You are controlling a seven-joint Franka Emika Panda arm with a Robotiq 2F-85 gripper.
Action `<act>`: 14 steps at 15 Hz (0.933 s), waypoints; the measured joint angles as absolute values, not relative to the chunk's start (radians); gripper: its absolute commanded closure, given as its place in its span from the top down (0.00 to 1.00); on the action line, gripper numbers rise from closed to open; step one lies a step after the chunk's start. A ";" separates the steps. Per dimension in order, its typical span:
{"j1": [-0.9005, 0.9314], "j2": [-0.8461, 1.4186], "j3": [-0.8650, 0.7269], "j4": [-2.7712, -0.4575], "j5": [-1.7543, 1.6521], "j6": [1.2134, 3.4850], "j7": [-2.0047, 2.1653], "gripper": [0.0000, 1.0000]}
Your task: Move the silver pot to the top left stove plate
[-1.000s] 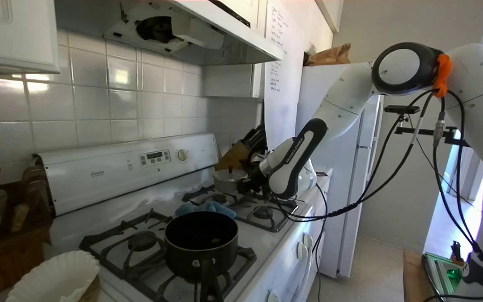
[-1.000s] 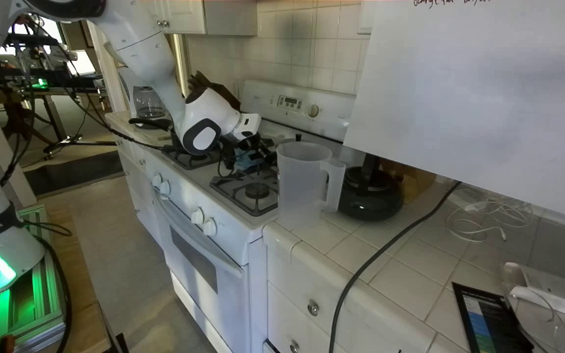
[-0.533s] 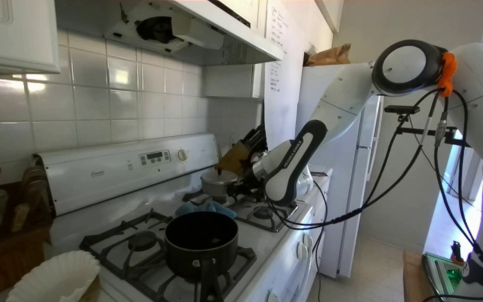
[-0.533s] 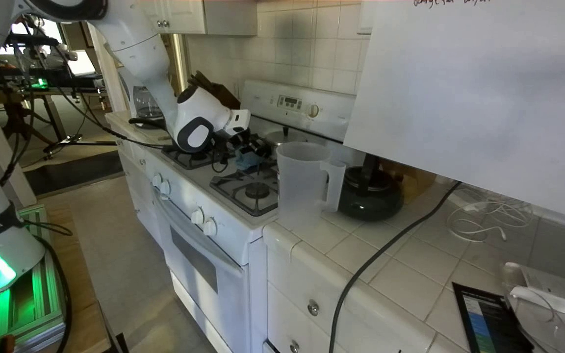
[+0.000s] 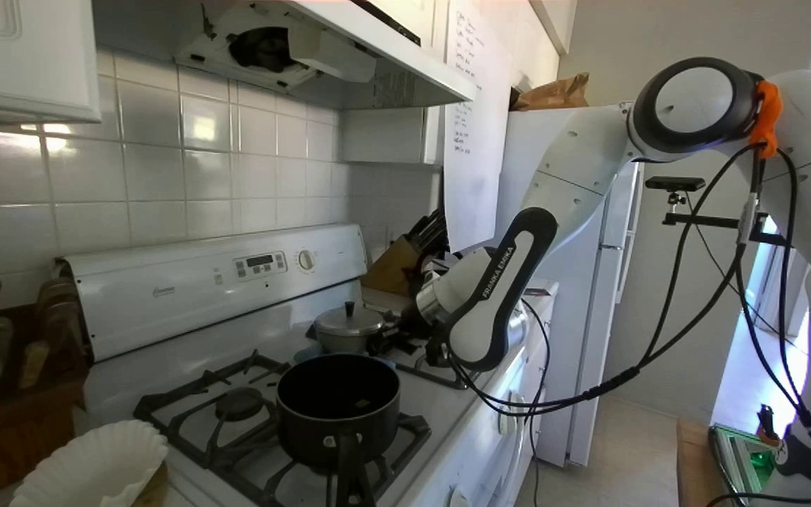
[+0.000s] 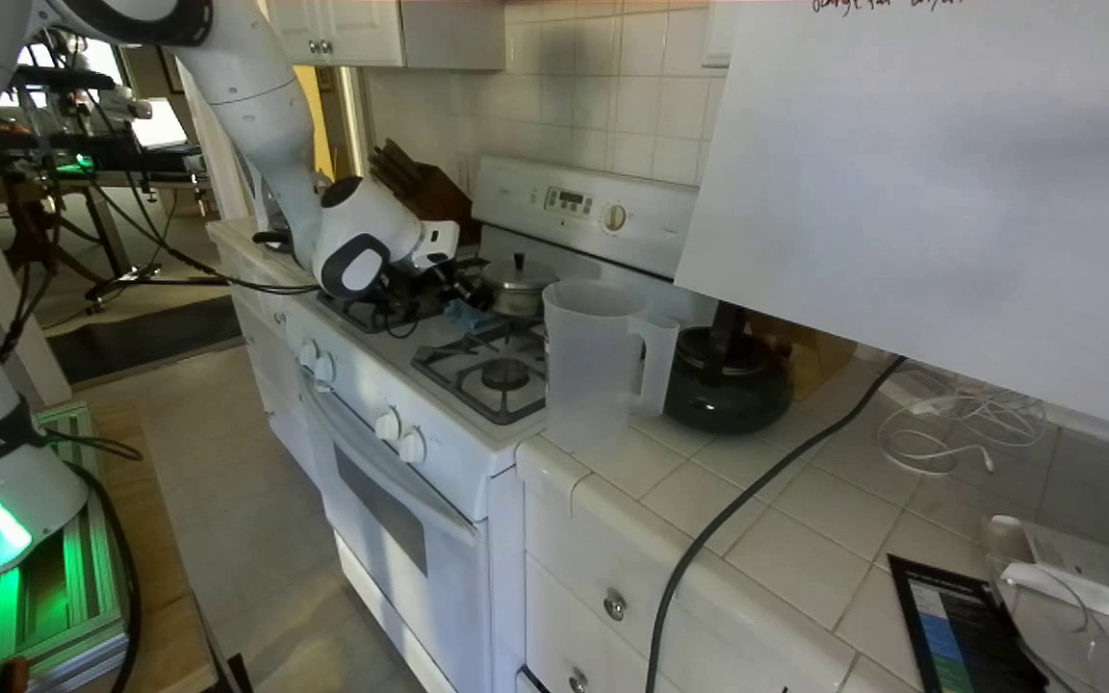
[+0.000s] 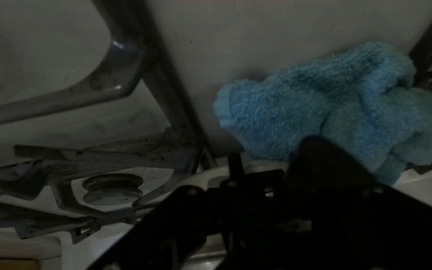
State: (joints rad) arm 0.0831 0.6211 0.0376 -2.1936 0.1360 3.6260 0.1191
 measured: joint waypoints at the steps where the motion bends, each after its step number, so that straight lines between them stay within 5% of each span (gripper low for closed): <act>1: 0.084 0.621 0.042 -2.199 0.136 3.634 0.117 0.11; 14: 0.157 0.586 0.034 -2.250 0.136 3.736 0.018 0.11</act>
State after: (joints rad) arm 0.1575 0.5863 0.0339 -2.2501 0.1359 3.7362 0.0180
